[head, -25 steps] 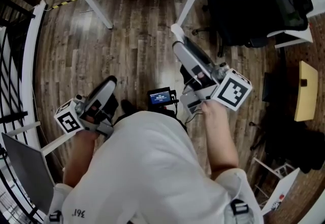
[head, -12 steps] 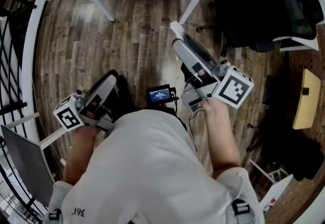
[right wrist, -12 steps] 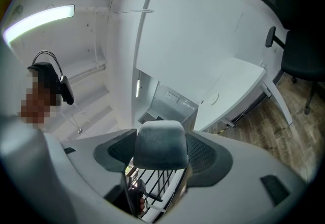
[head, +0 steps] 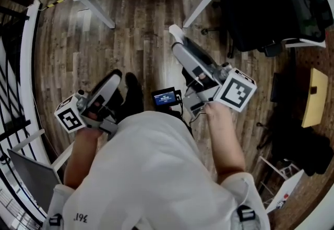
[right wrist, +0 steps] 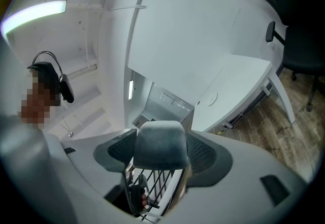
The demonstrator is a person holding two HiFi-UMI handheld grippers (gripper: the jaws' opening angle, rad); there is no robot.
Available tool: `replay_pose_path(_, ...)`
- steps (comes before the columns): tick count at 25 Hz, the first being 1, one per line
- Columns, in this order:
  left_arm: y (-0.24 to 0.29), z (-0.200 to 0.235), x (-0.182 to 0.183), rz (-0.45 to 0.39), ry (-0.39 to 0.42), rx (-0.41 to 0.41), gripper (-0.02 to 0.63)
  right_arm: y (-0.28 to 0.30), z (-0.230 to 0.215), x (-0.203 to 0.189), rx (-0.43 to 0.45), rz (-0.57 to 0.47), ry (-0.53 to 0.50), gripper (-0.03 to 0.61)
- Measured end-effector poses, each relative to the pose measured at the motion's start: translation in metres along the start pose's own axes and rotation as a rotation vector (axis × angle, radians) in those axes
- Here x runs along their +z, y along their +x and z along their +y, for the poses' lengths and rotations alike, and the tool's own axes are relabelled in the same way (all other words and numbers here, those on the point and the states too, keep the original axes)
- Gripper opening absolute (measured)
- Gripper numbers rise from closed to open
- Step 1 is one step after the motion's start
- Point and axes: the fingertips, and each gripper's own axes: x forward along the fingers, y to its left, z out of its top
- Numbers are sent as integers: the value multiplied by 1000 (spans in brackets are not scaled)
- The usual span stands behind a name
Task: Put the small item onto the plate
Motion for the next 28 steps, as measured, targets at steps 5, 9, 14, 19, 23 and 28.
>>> replay_pose_path(5, 1, 19, 61, 71, -21, -38, 94, 65, 3, 4, -21, -34, -14, 310)
replay_pose_path(9, -3, 38, 104, 100, -27, -53, 94, 107, -1, 8, -51, -55, -23, 310)
replay_pose_path(14, -8, 56, 147, 113, -29, -70, 94, 145, -5, 15, -76, -72, -43, 310)
replay_pose_path(19, -10, 71, 177, 103, -30, -73, 94, 176, -12, 19, -92, -65, -53, 310)
replay_pose_path(23, 8, 84, 189, 102, -44, -67, 94, 191, -33, 35, -103, -57, -45, 310)
replay_pose_path(28, 45, 109, 212, 80, -36, -42, 94, 213, -77, 65, -112, -22, -25, 310)
